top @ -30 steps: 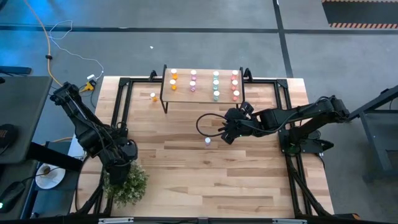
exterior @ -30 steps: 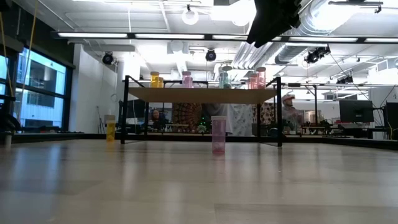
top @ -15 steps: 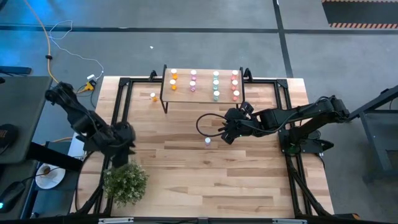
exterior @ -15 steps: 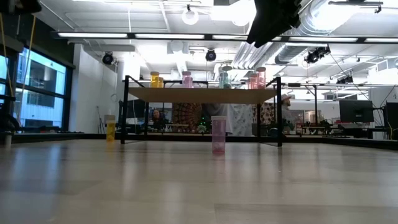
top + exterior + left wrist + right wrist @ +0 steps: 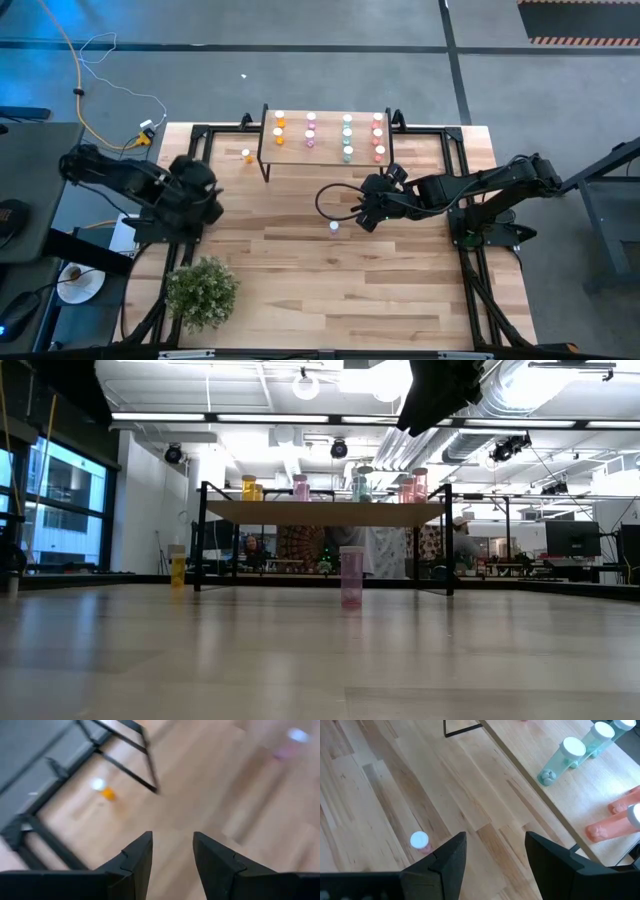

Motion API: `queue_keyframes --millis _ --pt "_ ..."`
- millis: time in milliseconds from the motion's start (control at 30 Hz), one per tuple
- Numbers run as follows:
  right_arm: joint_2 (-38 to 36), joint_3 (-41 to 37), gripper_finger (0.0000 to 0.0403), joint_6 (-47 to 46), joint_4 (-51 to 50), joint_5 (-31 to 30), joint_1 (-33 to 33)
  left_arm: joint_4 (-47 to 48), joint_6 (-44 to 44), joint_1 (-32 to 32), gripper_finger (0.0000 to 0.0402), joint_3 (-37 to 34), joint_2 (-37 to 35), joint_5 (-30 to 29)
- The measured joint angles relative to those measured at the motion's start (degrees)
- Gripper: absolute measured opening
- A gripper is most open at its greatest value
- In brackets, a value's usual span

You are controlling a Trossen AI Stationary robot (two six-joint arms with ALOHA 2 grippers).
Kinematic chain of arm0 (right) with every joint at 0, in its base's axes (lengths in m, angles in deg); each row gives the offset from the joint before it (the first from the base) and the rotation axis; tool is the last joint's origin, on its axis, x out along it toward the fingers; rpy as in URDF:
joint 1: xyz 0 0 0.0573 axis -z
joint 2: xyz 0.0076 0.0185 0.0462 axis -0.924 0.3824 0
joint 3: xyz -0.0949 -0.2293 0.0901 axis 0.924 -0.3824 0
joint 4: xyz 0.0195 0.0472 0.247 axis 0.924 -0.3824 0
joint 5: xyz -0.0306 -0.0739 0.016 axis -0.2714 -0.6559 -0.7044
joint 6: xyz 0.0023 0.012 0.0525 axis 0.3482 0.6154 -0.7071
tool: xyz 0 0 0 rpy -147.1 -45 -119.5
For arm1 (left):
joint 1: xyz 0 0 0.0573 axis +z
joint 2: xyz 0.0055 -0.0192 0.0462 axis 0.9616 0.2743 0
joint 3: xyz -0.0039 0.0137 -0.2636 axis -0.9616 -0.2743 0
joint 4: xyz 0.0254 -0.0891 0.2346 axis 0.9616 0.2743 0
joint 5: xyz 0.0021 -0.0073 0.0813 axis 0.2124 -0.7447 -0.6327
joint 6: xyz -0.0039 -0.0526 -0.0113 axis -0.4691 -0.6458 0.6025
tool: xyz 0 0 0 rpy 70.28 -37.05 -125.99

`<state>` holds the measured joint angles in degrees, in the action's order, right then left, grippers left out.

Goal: Pick and place medicine bottles onto shelf by color
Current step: Put the orange pill bottle on the shelf aligned with the other orange pill bottles

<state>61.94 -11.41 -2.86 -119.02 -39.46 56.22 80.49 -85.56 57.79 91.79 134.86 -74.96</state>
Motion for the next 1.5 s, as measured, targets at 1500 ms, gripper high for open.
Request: queue_keyframes --millis 1500 --pt "0.02 0.0 0.0195 7.76 -0.03 -0.66 -0.01 -34.15 -6.22 35.84 0.0133 -27.81 1.44 -3.19"
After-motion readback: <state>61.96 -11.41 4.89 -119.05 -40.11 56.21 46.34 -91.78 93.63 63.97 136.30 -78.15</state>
